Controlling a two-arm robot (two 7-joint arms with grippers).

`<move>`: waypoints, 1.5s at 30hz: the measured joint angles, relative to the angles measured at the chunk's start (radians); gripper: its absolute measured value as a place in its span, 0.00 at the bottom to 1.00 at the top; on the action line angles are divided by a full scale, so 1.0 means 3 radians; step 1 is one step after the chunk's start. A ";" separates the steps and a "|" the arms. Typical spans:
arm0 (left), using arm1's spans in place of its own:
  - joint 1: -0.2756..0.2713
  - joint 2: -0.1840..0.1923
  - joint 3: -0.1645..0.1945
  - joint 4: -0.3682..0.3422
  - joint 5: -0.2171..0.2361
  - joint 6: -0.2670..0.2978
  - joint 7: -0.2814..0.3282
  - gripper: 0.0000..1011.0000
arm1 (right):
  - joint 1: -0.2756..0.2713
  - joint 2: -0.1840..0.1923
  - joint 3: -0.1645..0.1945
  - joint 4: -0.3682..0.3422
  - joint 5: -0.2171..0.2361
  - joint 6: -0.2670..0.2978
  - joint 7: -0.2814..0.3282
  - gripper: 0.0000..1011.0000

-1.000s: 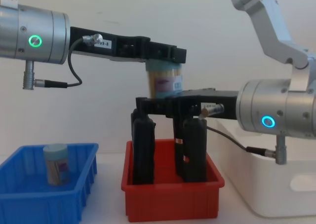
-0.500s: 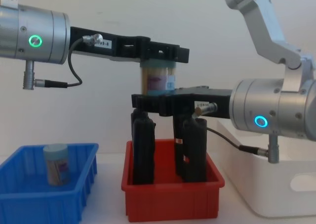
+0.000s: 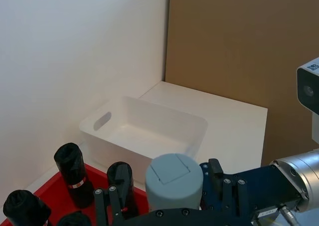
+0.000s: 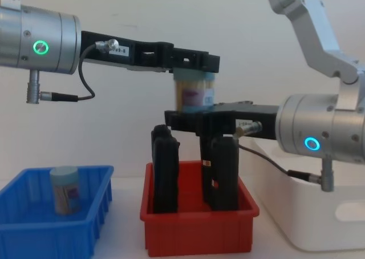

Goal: Pick the cotton swabs from the blue box and place them into the white box.

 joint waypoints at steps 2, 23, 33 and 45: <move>0.0000 0.0000 0.0000 0.0000 0.0000 0.0000 0.0000 0.99 | -0.0021 0.0021 0.0015 -0.0023 0.0015 -0.0003 -0.0040 0.65; 0.0000 0.0000 0.0000 0.0000 0.0000 0.0000 0.0000 0.99 | -0.0226 0.0329 0.0296 -0.0165 0.0204 -0.0127 -0.0608 0.65; 0.0000 0.0000 0.0000 0.0000 0.0000 0.0000 0.0000 0.99 | -0.0174 0.0423 0.0445 0.0082 0.0230 -0.0286 -0.0842 0.65; 0.0000 0.0000 0.0000 0.0000 0.0000 0.0000 0.0000 0.99 | 0.0129 0.0371 0.0487 0.0721 0.0129 -0.0497 -0.0830 0.65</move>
